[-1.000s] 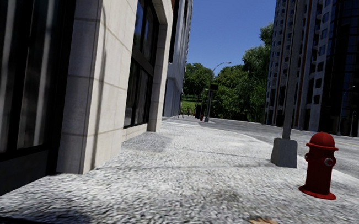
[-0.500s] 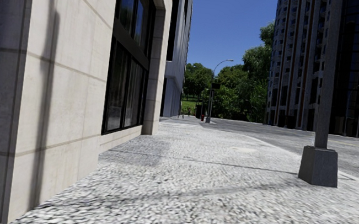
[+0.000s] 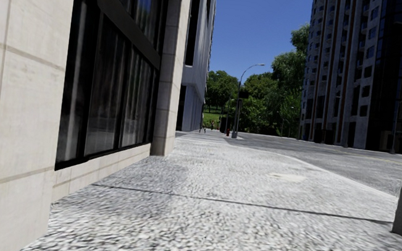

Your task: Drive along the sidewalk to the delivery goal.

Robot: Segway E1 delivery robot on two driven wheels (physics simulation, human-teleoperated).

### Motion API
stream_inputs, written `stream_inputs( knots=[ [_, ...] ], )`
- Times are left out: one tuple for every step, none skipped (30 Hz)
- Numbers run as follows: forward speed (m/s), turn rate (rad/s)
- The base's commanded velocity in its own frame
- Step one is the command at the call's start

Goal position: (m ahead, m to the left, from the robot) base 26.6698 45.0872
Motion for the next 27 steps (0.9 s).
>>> stream_inputs(
  knots=[
    [2.0, 0.0],
    [2.0, 0.0],
    [2.0, 0.0],
    [2.0, 0.0],
    [2.0, 0.0],
    [2.0, 0.0],
    [2.0, 0.0],
    [2.0, 0.0],
    [2.0, 0.0],
    [2.0, 0.0],
    [2.0, 0.0],
    [2.0, 0.0],
    [2.0, 0.0],
    [2.0, 0.0],
    [2.0, 0.0],
    [2.0, 0.0],
    [2.0, 0.0],
    [2.0, 0.0],
    [2.0, 0.0],
    [2.0, 0.0],
    [2.0, 0.0],
    [2.0, 0.0],
    [2.0, 0.0],
    [2.0, 0.0],
    [2.0, 0.0],
    [2.0, 0.0],
    [2.0, 0.0]
  ],
)
